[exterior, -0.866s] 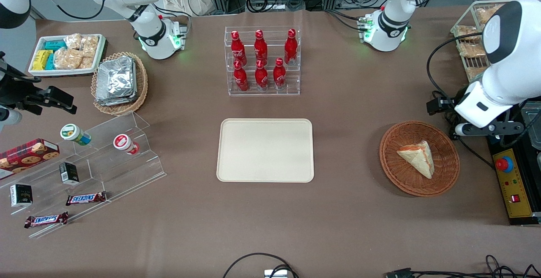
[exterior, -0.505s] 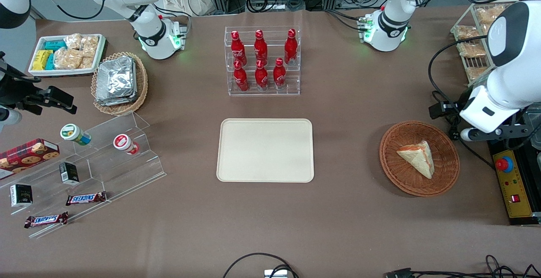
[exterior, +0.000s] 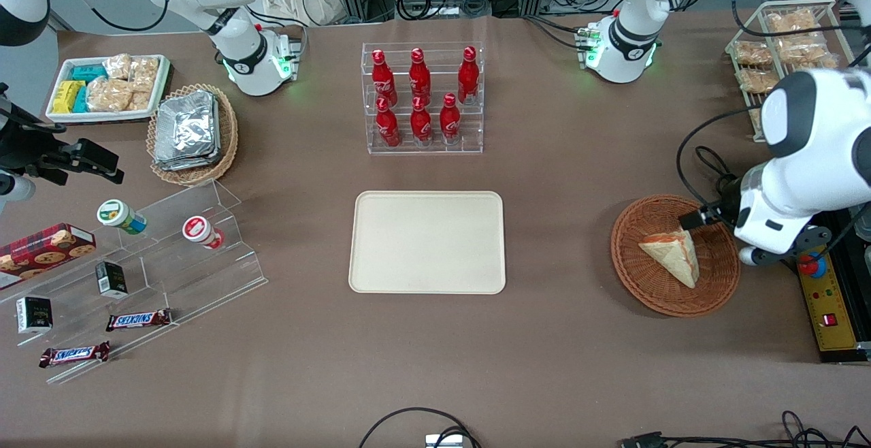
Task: Place sandwich from basket to tray
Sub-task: 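Move the open left gripper down over the wrapped sandwich in the basket, then close the left gripper on the wrapped sandwich, then lift the sandwich out of the basket and carry it toward the cream tray, then lower the sandwich onto the cream tray and open the left gripper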
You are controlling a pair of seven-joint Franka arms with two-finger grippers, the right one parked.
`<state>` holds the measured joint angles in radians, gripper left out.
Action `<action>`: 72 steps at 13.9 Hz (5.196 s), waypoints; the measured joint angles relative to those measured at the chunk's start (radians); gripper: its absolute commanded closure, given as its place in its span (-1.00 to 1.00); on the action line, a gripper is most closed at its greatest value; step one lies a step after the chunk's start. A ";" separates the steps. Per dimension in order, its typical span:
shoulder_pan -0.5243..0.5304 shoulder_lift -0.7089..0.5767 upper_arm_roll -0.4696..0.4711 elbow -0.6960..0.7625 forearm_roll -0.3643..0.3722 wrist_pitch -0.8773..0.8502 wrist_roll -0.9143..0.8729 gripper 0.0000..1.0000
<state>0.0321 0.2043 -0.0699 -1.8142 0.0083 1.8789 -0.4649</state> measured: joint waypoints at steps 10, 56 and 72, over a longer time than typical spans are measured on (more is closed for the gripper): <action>0.061 0.047 0.002 -0.262 -0.009 0.426 -0.196 -1.00; -0.540 0.568 -0.119 0.442 0.075 0.122 -0.293 1.00; -0.552 0.535 -0.118 0.449 0.146 0.073 -0.294 -1.00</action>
<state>-0.5196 0.7389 -0.1876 -1.3649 0.1541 1.9517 -0.7585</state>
